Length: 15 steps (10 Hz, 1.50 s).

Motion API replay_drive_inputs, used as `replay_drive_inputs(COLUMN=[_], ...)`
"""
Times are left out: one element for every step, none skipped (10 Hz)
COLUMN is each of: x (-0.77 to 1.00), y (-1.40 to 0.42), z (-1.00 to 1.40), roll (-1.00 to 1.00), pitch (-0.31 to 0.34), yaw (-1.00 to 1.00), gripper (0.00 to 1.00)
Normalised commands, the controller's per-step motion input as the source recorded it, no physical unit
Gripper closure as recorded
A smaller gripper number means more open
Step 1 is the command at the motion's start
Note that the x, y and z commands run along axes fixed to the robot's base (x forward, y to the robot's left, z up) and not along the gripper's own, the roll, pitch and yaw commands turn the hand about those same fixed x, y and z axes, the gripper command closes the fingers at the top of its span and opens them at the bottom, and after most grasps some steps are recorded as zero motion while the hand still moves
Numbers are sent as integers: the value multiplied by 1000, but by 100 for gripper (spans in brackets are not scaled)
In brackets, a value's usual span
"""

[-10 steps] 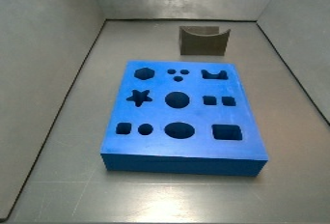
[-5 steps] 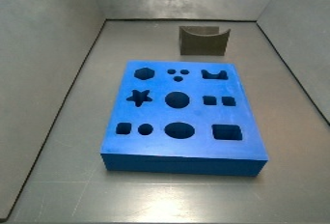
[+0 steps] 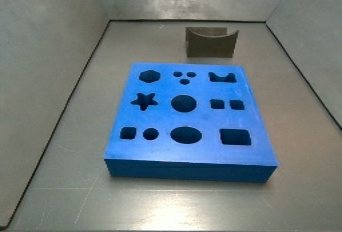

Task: Pick up the double-square object. Move up. Place the double-square object on the fixture. Regrasp the double-square object. Rotate the double-square object. Move to above the board. Insert the double-square object.
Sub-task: Place the double-square object on the fixture.

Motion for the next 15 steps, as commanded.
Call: replay_drive_inputs(x=[1000, 1000, 1000, 851, 788, 667, 1000, 1000, 1000, 1000, 1000, 894, 832, 723, 645], y=[-112, -74, -60, -31, -21, -10, -215, -199, -141, -87, -58, -13, 5, 28, 36], z=[43, 32, 27, 22, 14, 13, -271, -274, -235, -170, -134, -73, -51, -29, -26], roll=[69, 56, 53, 53, 53, 52, -1000, -1000, -1000, -1000, -1000, -1000, -1000, -1000, -1000], pitch=[205, 185, 179, 165, 161, 158, 16, 16, 12, 16, 27, 51, 65, 86, 96], yaw=[-95, -42, -25, -2, 6, 17, 30, 22, 14, 6, 2, -6, -11, -23, -34], gripper=[100, 100, 100, 100, 100, 100, 100, 100, 100, 100, 100, 100, 100, 100, 100])
